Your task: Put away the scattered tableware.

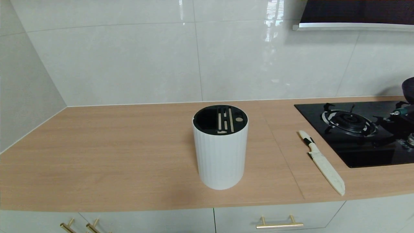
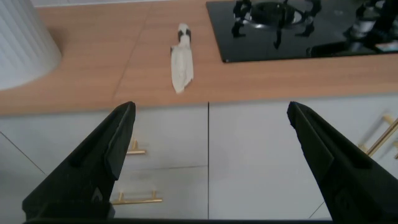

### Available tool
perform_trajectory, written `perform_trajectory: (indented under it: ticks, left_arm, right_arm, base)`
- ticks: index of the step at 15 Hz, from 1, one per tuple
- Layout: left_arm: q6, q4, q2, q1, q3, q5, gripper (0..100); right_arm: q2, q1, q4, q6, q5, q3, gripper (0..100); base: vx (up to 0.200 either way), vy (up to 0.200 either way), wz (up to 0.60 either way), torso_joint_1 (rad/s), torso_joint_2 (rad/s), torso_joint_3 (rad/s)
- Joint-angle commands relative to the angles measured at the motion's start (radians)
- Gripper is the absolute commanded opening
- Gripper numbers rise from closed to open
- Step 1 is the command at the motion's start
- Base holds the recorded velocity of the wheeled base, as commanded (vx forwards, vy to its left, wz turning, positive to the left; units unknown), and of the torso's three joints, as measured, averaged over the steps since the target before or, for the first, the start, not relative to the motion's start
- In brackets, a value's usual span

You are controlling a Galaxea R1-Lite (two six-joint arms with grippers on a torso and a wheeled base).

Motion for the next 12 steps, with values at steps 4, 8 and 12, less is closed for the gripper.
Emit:
perform_trajectory:
  ticks: [4,8,12]
  left_arm:
    - [0.0,-0.001,0.0,0.0,0.0,0.0,100]
    - [0.0,-0.001,0.001,0.0,0.0,0.0,100]
    - [0.0,-0.001,0.0,0.0,0.0,0.0,100]
  right_arm:
    - [0.001,0.0,-0.001,0.0,0.0,0.0,100]
    - [0.001,0.0,-0.001,0.0,0.0,0.0,100]
    - [0.001,0.0,-0.001,0.0,0.0,0.0,100]
  base:
    - [0.0,0.0,0.0,0.262,-0.56,-0.309]
    - [0.0,0.0,0.0,0.264,-0.56,-0.3]
    - [0.0,0.0,0.0,0.139,-0.28,-0.149]
